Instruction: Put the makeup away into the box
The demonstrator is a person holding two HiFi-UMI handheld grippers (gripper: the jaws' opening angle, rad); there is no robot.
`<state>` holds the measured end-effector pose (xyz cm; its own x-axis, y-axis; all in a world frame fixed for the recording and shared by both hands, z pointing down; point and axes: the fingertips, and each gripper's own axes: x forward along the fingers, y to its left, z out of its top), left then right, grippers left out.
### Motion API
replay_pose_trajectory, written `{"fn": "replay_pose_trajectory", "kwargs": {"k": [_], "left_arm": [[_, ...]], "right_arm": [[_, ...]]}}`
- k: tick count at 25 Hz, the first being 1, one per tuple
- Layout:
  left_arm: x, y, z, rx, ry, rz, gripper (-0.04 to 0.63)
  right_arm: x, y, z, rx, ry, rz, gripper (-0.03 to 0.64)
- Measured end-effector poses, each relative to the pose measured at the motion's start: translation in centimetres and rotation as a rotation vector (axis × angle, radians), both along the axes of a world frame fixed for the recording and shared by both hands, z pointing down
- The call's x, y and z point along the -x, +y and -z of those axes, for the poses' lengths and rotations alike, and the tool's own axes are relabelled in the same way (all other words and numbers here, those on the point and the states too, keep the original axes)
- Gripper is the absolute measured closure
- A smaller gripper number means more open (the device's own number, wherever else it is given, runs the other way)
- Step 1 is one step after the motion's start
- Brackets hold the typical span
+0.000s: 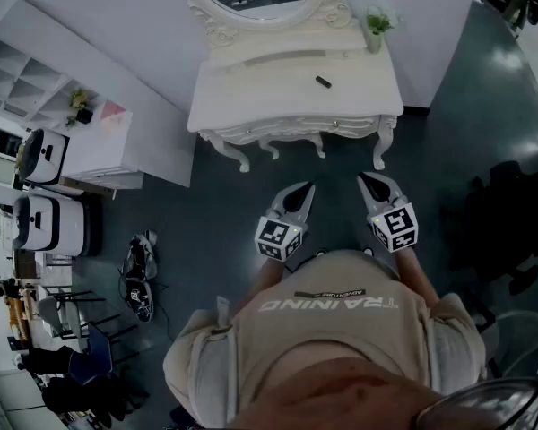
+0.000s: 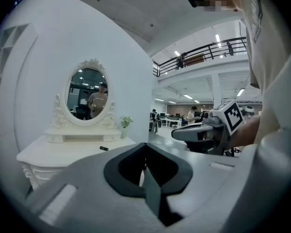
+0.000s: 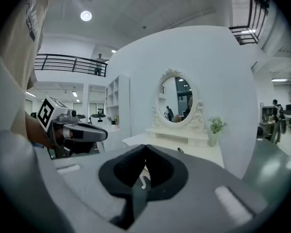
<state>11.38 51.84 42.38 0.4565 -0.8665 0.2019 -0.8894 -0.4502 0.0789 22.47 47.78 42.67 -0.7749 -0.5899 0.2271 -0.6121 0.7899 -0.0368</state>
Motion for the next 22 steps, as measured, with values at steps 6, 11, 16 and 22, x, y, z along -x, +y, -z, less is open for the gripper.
{"fn": "replay_pose_trajectory", "kwargs": {"k": [6,11,16,22], "left_arm": [[2.1,-2.9,0.7,-0.038,-0.02,-0.017,0.589],[4.8,-3.0,0.3,-0.041,0.0,-0.005,0.589],[7.8,-2.3,-2.2,0.006,0.024,0.02,0.589],[10.4,-4.1,-3.0,-0.026,0.013,0.059,0.589]], "right_arm": [[2.0,-2.5,0.0,-0.014,0.005,-0.003,0.614],[5.5,-3.1,-1.2,-0.009,0.033,0.026,0.614],[8.2,-3.5,-2.0,-0.007,0.054,0.024,0.614],[9.5,-4.1,-3.5,0.02,0.09,0.012,0.614]]}}
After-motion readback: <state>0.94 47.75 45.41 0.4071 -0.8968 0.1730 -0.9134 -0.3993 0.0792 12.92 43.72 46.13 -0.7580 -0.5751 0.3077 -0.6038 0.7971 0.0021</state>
